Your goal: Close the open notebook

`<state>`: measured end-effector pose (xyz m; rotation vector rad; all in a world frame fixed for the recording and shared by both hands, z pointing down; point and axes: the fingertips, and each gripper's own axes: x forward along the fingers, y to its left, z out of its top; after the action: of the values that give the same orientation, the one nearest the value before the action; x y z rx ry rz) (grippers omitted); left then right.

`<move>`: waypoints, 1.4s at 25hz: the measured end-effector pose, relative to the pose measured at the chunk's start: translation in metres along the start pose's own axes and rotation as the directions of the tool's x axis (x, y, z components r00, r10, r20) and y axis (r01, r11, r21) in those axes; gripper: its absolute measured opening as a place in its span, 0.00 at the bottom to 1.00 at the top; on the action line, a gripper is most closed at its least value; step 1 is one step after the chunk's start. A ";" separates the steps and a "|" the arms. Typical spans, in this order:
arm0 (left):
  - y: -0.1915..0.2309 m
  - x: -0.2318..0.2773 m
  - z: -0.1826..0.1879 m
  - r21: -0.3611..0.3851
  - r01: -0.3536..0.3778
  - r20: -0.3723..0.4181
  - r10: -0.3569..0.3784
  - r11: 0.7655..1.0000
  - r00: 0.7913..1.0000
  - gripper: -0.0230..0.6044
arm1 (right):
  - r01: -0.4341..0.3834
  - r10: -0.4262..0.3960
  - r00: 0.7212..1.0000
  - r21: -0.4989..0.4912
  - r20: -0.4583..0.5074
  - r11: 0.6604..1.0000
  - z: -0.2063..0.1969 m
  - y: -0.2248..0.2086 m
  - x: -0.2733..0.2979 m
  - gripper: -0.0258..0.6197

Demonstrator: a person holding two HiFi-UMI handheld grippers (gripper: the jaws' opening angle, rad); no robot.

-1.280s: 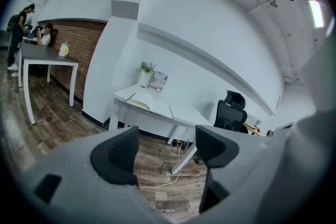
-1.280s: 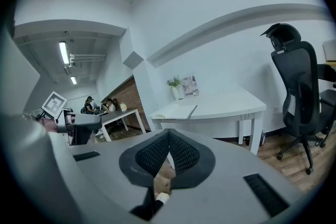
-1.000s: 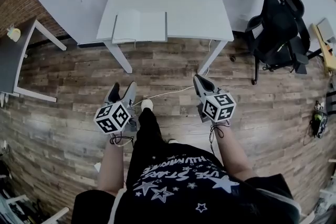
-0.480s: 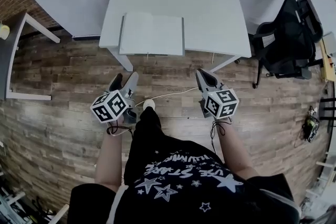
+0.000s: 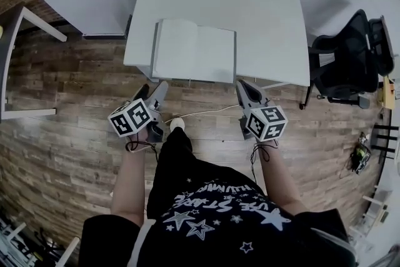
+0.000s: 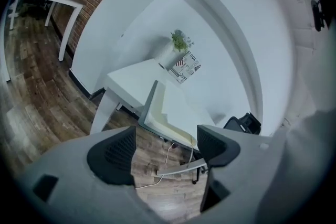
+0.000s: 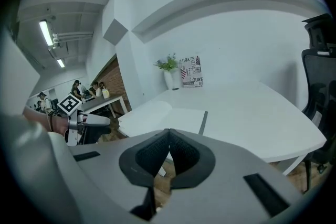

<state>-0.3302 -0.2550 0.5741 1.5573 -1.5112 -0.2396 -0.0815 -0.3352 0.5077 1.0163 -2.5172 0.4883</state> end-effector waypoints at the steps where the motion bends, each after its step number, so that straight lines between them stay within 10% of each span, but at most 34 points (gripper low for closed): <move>1: 0.005 0.005 0.001 0.001 -0.002 -0.022 0.002 1.000 1.000 0.62 | 0.002 -0.002 1.000 0.000 -0.006 1.000 0.002 0.001 0.006 0.05; 16: 0.027 0.047 0.013 -0.125 0.096 -0.141 -0.113 0.988 0.984 0.65 | 0.063 -0.062 0.997 0.018 -0.049 0.998 0.016 0.002 0.050 0.05; 21: 0.033 0.048 0.015 -0.104 0.092 -0.161 -0.108 0.990 0.981 0.27 | 0.077 -0.076 0.996 0.020 -0.039 0.997 0.026 0.003 0.056 0.05; 35: 0.006 0.035 0.036 0.016 0.062 -0.086 -0.060 0.998 0.994 0.13 | 0.044 -0.045 0.999 0.041 0.025 0.998 0.028 -0.024 0.033 0.05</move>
<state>-0.3515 -0.3008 0.5733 1.6096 -1.4046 -0.1919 -0.0927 -0.3835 0.5033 1.0973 -2.5111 0.5177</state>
